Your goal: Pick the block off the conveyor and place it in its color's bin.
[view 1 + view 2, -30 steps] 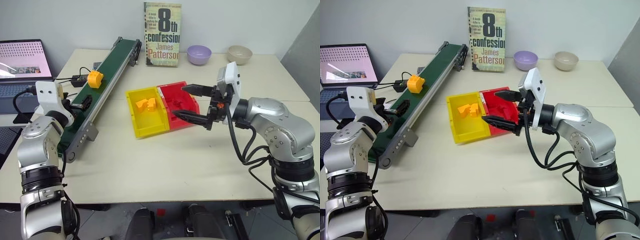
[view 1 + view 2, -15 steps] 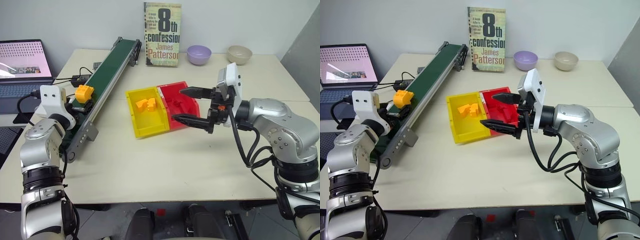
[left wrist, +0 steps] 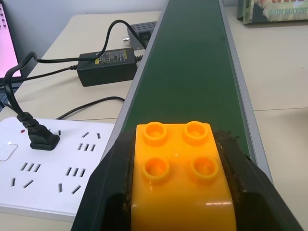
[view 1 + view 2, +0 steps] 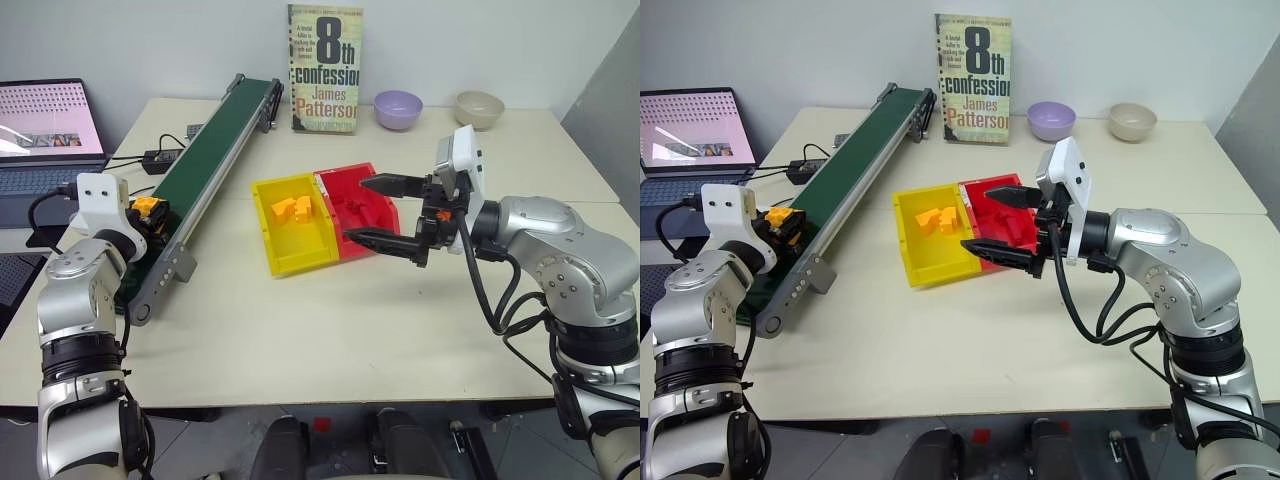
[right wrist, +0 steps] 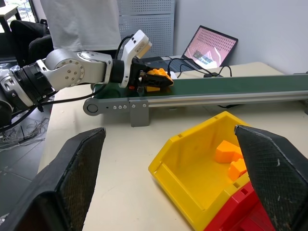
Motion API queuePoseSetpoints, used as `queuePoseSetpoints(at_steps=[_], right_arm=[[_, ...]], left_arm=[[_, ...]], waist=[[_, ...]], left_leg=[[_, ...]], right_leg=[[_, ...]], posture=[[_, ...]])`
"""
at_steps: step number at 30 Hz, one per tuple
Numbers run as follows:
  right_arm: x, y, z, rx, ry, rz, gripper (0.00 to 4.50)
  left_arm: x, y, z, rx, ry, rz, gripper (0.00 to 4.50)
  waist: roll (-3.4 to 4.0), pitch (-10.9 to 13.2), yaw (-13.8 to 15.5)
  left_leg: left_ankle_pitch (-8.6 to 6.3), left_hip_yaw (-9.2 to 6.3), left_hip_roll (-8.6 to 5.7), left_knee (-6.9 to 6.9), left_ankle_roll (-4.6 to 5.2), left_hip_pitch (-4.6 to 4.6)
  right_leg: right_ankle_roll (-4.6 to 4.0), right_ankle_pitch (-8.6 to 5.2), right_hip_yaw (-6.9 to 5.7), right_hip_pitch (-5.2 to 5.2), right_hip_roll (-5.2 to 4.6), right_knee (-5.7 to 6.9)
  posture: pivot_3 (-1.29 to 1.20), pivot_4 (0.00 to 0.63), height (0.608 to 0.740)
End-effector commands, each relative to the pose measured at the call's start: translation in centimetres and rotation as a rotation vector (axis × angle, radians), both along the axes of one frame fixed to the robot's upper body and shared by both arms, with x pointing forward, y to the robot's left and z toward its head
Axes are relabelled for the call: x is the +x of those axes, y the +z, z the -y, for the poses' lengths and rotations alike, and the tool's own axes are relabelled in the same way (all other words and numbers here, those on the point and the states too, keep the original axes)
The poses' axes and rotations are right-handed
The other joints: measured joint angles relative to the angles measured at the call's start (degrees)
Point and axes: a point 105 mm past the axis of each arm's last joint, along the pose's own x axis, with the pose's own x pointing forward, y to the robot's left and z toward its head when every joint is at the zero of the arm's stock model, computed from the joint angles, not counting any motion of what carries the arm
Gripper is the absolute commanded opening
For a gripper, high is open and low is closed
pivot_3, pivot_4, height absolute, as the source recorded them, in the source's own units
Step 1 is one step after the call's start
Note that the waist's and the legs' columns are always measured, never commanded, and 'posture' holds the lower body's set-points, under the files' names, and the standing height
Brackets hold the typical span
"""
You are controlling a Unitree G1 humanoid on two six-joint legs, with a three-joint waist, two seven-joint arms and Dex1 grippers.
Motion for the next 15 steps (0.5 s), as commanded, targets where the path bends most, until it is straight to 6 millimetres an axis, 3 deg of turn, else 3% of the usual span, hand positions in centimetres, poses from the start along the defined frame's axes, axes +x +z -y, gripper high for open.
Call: queuePoseSetpoints(at_steps=[1, 6, 10, 15], right_arm=[[-0.3, 1.4, 0.1, 0.011, 0.007, 0.063, 4.5], [0.1, 1.3, 0.8, -0.005, -0.043, 0.076, 4.5], [-0.1, 0.4, 2.1, -0.063, -0.108, 0.08, 4.5], [-0.8, -1.3, 3.5, -0.114, -0.172, 0.055, 4.5]], left_arm=[[-0.3, 1.5, -0.2, 0.035, 0.002, 0.038, 1.55], [0.3, 3.5, 2.2, -0.017, -0.094, 0.081, 1.55], [0.5, 5.1, 6.9, -0.009, -0.313, 0.106, 1.55], [0.5, 5.5, 12.1, 0.033, -0.536, 0.077, 1.55]], waist=[[0.0, 0.0, 0.0], [0.0, 0.0, 0.1], [-0.01, 0.0, 0.33], [-0.01, 0.0, 0.22]], left_leg=[[0.0, 0.0, 0.0, 0.0, 0.0, 0.0], [0.0, 0.0, -0.01, 0.0, 0.0, -0.01], [0.0, -0.03, -0.05, 0.01, 0.0, -0.06], [-0.01, 0.03, -0.09, -0.01, -0.01, -0.08]], right_leg=[[0.0, 0.0, 0.0, 0.0, 0.0, 0.0], [0.0, 0.0, 0.0, 0.0, -0.02, 0.0], [0.0, 0.0, -0.03, 0.01, -0.02, -0.06], [0.0, 0.0, 0.03, 0.01, -0.04, -0.11]], posture=[[0.0, 0.15, 0.74], [0.0, 0.15, 0.74], [0.0, 0.15, 0.74], [0.0, 0.15, 0.74]])
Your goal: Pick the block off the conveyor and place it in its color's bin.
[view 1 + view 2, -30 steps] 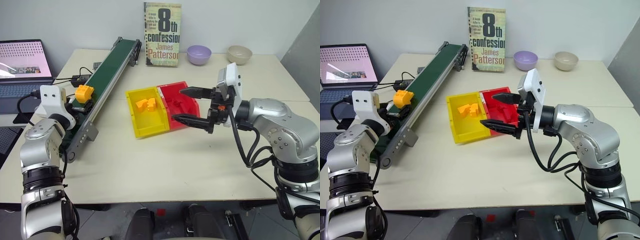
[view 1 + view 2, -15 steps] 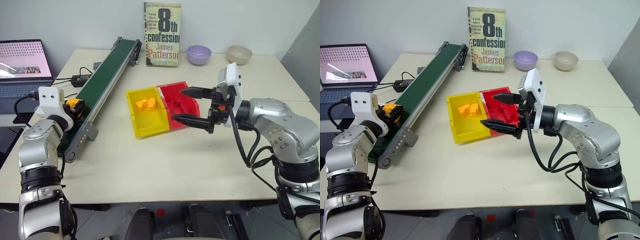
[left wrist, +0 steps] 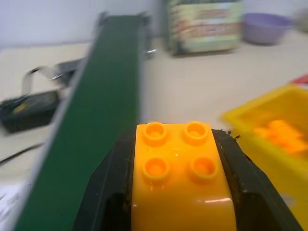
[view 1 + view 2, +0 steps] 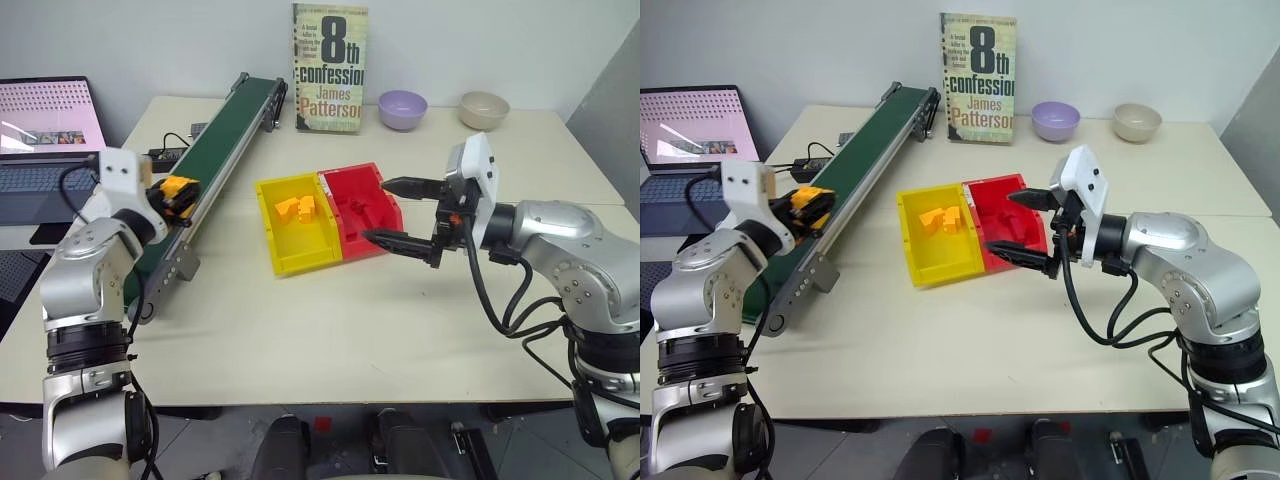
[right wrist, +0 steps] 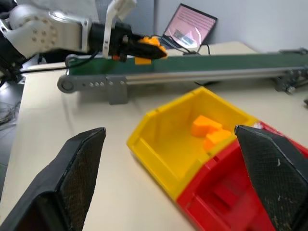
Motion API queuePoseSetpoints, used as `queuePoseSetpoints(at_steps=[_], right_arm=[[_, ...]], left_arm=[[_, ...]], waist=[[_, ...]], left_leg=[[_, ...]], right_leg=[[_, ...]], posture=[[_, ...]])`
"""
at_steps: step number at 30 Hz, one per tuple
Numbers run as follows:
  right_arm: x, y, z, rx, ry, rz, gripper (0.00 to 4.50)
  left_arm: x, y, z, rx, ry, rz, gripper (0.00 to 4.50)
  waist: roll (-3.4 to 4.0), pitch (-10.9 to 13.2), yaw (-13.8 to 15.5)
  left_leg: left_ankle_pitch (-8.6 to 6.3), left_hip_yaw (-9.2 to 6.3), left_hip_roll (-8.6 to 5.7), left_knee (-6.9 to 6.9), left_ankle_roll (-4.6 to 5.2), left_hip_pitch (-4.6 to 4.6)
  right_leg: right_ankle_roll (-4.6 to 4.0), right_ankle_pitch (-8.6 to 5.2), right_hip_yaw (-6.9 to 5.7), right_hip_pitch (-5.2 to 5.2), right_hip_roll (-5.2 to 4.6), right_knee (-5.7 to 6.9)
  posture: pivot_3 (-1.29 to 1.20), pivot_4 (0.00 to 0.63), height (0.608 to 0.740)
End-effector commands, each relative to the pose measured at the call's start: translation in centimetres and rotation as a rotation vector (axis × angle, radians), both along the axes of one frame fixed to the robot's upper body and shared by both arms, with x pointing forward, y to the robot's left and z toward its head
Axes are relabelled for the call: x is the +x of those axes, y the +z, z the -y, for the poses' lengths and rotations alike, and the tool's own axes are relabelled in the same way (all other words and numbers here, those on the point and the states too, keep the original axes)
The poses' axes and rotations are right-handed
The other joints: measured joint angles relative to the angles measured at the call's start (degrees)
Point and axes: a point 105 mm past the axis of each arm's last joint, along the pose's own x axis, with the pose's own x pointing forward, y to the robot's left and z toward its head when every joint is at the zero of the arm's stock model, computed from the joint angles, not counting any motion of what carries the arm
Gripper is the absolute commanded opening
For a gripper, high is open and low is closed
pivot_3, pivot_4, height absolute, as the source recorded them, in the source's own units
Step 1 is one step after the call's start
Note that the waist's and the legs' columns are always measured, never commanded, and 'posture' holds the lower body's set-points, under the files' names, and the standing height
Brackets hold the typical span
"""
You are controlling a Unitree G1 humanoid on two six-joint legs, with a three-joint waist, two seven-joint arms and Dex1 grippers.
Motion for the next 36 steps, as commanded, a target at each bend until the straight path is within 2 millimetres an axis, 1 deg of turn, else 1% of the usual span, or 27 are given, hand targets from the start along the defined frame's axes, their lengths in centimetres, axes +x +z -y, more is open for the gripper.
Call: queuePoseSetpoints(at_steps=[1, 6, 12, 13, 14, 17, 21, 23, 24, 25, 29, 32, 36], right_arm=[[-1.1, 0.0, 1.1, -0.026, -0.054, 0.045, 4.5], [-1.9, -0.7, 1.2, -0.025, -0.097, 0.028, 4.5], [-2.1, -0.7, 1.4, -0.001, -0.15, 0.026, 4.5], [-2.1, -0.7, 1.5, 0.002, -0.157, 0.027, 4.5], [-2.1, -0.7, 1.5, 0.006, -0.161, 0.028, 4.5], [-2.1, -0.5, 1.4, 0.012, -0.169, 0.033, 4.5], [-2.0, -0.4, 1.5, 0.013, -0.175, 0.036, 4.5], [-2.0, -0.3, 1.6, 0.012, -0.175, 0.039, 4.5], [-1.9, -0.3, 1.6, 0.012, -0.175, 0.039, 4.5], [-1.9, -0.2, 1.6, 0.009, -0.173, 0.041, 4.5], [-1.7, -0.2, 1.9, -0.011, -0.161, 0.048, 4.5], [-1.2, 0.0, 2.2, -0.035, -0.147, 0.056, 4.5], [-0.4, 0.5, 2.9, -0.064, -0.136, 0.073, 4.5]], left_arm=[[0.0, 1.1, 4.6, 0.053, -0.189, 0.018, 1.55], [0.3, -0.3, 7.1, 0.126, -0.294, -0.018, 1.55], [0.9, -1.1, 8.9, 0.164, -0.376, -0.021, 1.55], [1.1, -1.1, 9.1, 0.168, -0.381, -0.016, 2.25], [1.4, -1.1, 9.2, 0.173, -0.38, -0.011, 2.33], [1.9, -0.9, 9.1, 0.17, -0.374, -0.001, 2.99], [2.2, -0.5, 8.9, 0.168, -0.372, 0.015, 3.74], [2.1, -0.3, 8.5, 0.167, -0.366, 0.022, 4.19], [2.1, -0.3, 8.4, 0.167, -0.363, 0.024, 4.37], [2.0, -0.1, 7.8, 0.169, -0.35, 0.026, 4.47], [1.4, 0.2, 5.9, 0.196, -0.316, 0.006, 4.47], [-0.1, -0.2, 4.9, 0.283, -0.353, -0.021, 4.47], [-1.8, 0.2, 4.0, 0.306, -0.391, -0.046, 4.47]], waist=[[0.0, 0.0, -0.06], [0.0, 0.0, -0.44], [0.0, 0.0, -0.33], [0.0, 0.0, -0.24], [0.0, 0.0, -0.18], [0.0, 0.0, -0.16], [0.0, 0.0, -0.21], [0.0, 0.0, -0.19], [0.0, 0.0, -0.18], [0.0, 0.0, -0.19], [0.0, 0.0, -0.37], [0.01, 0.0, -0.51], [0.02, 0.01, -0.39]], left_leg=[[0.0, -0.02, 0.0, 0.0, 0.0, 0.0], [0.0, 0.01, 0.04, 0.0, 0.0, 0.07], [0.01, -0.03, 0.03, 0.02, 0.02, 0.09], [0.01, -0.03, 0.03, 0.02, 0.02, 0.08], [0.01, -0.03, 0.02, 0.02, 0.01, 0.08], [0.01, 0.0, 0.01, 0.03, 0.02, 0.06], [0.01, 0.01, 0.03, 0.02, 0.02, 0.04], [0.01, -0.02, 0.03, 0.02, 0.02, 0.04], [0.01, -0.03, 0.03, 0.02, 0.02, 0.03], [0.01, -0.03, 0.03, 0.02, 0.02, 0.03], [0.01, -0.01, 0.04, 0.02, 0.02, 0.05], [0.01, -0.01, 0.04, 0.0, 0.02, 0.06], [0.01, -0.02, 0.1, 0.0, 0.02, 0.05]], right_leg=[[0.0, 0.0, -0.01, 0.0, 0.01, 0.01], [0.01, -0.01, 0.05, 0.0, 0.17, 0.05], [0.0, -0.02, 0.03, 0.0, 0.31, 0.06], [0.0, -0.02, 0.02, 0.01, 0.31, 0.06], [0.0, -0.02, 0.03, 0.01, 0.3, 0.04], [0.01, -0.03, 0.07, 0.01, 0.26, 0.01], [0.01, -0.02, 0.07, 0.0, 0.25, -0.01], [0.01, -0.02, 0.04, 0.0, 0.25, 0.0], [0.01, -0.02, 0.04, 0.0, 0.25, 0.0], [0.01, -0.02, 0.05, 0.0, 0.25, 0.0], [0.01, -0.02, 0.06, 0.0, 0.25, 0.01], [0.01, -0.03, 0.05, -0.01, 0.28, 0.01], [0.0, -0.03, 0.04, -0.02, 0.25, 0.01]], posture=[[0.0, 0.15, 0.74], [0.0, 0.15, 0.74], [0.0, 0.15, 0.74], [0.0, 0.15, 0.74], [0.0, 0.15, 0.74], [0.0, 0.15, 0.74], [0.0, 0.15, 0.74], [0.0, 0.15, 0.74], [0.0, 0.15, 0.74], [0.0, 0.15, 0.74], [0.0, 0.15, 0.74], [0.0, 0.15, 0.74], [0.0, 0.15, 0.74]])
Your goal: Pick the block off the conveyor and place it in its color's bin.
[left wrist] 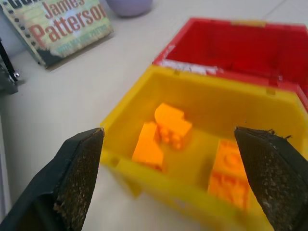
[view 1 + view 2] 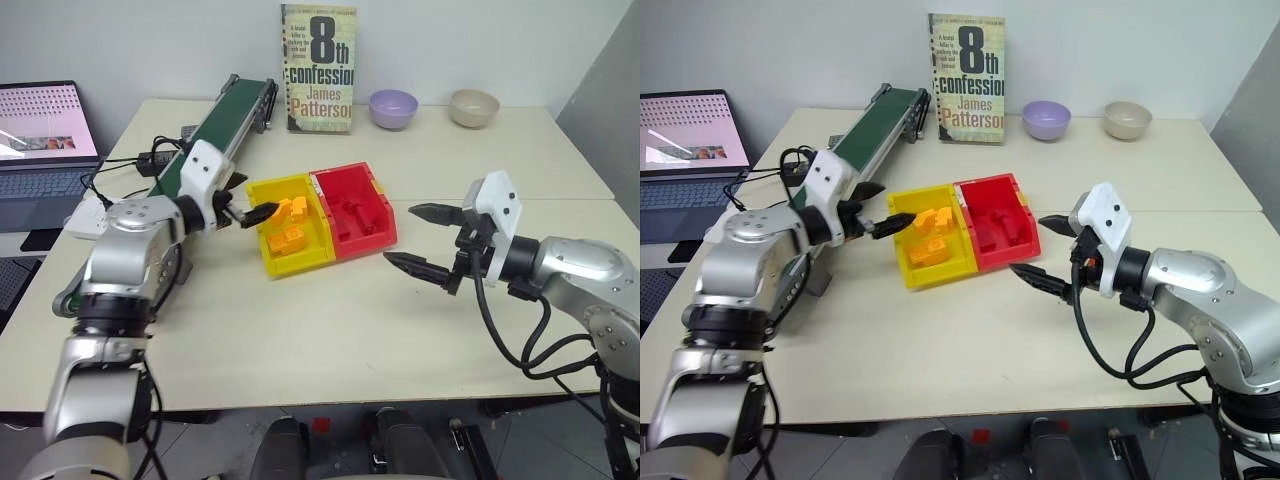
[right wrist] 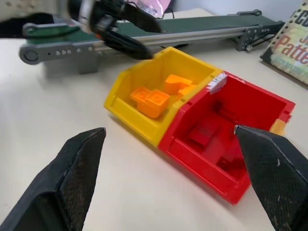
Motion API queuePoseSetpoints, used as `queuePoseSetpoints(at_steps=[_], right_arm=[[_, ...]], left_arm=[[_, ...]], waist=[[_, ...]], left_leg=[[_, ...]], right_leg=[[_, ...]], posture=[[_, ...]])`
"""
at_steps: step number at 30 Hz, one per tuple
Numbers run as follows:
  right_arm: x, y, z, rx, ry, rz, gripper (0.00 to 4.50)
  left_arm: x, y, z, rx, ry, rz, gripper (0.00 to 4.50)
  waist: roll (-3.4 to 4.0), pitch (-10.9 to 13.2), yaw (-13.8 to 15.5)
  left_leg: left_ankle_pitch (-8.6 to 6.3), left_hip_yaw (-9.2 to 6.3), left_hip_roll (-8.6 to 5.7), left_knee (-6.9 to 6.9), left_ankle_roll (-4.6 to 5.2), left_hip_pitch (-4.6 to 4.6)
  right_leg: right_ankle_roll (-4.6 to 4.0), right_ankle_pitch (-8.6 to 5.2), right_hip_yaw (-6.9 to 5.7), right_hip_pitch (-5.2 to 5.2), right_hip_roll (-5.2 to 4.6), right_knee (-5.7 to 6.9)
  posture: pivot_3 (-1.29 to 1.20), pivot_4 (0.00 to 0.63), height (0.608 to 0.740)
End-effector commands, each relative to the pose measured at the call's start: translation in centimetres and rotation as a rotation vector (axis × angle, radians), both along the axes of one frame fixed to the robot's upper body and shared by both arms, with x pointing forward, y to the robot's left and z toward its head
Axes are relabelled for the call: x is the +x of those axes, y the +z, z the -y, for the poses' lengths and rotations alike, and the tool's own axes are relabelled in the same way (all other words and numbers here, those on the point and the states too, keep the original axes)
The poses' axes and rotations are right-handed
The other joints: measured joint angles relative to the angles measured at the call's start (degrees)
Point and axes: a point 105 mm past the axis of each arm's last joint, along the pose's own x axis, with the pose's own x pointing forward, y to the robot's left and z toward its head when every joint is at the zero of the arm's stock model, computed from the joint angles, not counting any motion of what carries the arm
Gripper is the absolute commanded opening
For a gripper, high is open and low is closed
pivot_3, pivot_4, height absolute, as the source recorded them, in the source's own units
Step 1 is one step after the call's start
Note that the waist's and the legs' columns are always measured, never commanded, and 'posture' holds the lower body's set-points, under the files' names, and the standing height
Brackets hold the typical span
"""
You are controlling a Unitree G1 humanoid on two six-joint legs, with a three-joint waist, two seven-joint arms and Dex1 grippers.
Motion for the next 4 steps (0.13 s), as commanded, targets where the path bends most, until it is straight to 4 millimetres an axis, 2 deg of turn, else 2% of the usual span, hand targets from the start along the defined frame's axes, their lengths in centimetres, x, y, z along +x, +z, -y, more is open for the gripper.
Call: queuePoseSetpoints(at_steps=[1, 4], right_arm=[[0.59, 1.71, 0.58, -0.025, 0.024, 0.077, 4.5], [1.12, 1.85, 1.03, -0.043, 0.027, 0.085, 4.5]], left_arm=[[-1.92, 2.16, -0.5, 0.023, -0.061, 0.031, 4.47], [-2.73, 2.27, -1.21, 0.056, -0.06, 0.023, 4.47]], waist=[[0.01, 0.0, 0.09], [0.0, 0.01, 0.17]], left_leg=[[0.0, 0.01, -0.01, 0.0, 0.0, 0.0], [0.0, 0.01, -0.03, 0.03, 0.0, 0.0]], right_leg=[[0.0, 0.0, 0.02, 0.01, -0.02, 0.01], [0.01, 0.0, 0.01, 0.02, -0.04, -0.02]], posture=[[0.0, 0.15, 0.74], [0.0, 0.15, 0.74]])
